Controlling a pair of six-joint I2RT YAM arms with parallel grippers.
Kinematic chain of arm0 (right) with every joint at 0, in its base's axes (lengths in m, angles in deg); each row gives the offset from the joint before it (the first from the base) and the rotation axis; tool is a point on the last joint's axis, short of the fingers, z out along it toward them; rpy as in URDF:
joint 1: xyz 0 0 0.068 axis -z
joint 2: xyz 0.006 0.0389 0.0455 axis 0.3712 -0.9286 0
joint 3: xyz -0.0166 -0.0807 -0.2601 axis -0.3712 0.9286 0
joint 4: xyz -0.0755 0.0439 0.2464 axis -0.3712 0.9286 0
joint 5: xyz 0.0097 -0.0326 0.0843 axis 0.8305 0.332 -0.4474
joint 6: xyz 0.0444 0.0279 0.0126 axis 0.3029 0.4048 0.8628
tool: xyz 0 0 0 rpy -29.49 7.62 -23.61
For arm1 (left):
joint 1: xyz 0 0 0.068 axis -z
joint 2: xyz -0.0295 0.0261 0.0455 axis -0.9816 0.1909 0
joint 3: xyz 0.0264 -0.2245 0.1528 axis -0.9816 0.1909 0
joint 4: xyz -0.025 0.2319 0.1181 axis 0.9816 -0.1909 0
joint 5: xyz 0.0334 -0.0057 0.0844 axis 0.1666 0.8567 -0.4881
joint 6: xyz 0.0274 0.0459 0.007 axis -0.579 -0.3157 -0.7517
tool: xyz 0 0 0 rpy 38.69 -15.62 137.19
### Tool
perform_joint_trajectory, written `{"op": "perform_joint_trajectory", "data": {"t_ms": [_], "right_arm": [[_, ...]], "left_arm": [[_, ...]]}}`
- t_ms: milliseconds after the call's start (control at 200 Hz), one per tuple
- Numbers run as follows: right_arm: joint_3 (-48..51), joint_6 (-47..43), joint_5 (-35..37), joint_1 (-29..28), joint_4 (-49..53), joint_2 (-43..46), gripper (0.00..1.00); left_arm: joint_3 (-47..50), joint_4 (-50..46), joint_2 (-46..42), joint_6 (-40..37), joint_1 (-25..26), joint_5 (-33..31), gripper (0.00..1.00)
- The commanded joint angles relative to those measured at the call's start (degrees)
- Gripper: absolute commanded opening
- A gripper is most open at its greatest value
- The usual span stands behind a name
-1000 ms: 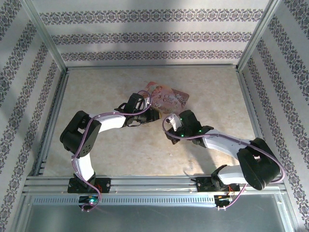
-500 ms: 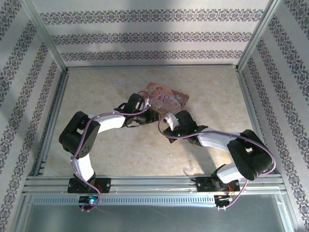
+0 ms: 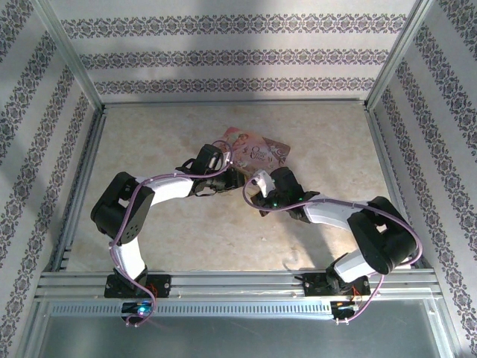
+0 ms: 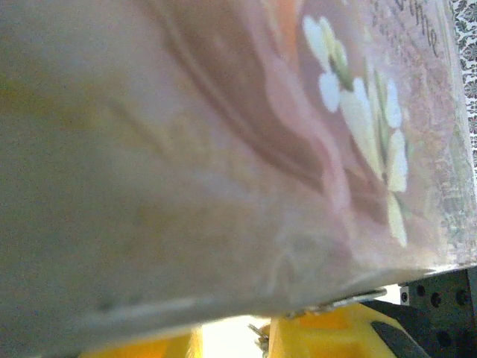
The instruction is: Unlock a padlock with a key
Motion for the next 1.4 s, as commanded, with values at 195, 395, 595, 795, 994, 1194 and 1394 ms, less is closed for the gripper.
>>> {"op": "perform_joint_trajectory", "data": {"t_ms": [195,395,595,795,994,1194,1394], "right_arm": [[-2.3,0.1,0.4,1.0,-4.6,-2.5,0.0],[-2.5,0.3,1.0,1.5,-5.2,-3.1,0.0],[-3.0,0.6,1.2,1.8,-5.3,-4.0,0.0],[-3.2,1.2,2.3,1.8,-6.2,-4.7,0.0],[-3.3,1.4,3.6,1.8,-6.2,-5.0,0.0],[-3.0,1.4,4.6,1.8,-6.1,-5.1,0.0],[-2.1,1.3,5.2,1.8,-6.2,-4.5,0.0]], "left_arm": [[-1.2,0.1,-2.9,0.2,0.7,2.8,0.21],[-1.1,0.0,-2.8,0.1,0.7,2.8,0.21],[-1.0,0.0,-3.0,0.2,0.7,2.8,0.21],[-1.0,0.0,-2.9,0.1,0.7,2.8,0.21],[-1.0,-0.1,-3.0,0.2,0.7,2.7,0.21],[-0.9,-0.1,-3.0,0.1,0.7,2.5,0.21],[-0.8,-0.1,-3.2,0.2,0.7,2.4,0.21]]}}
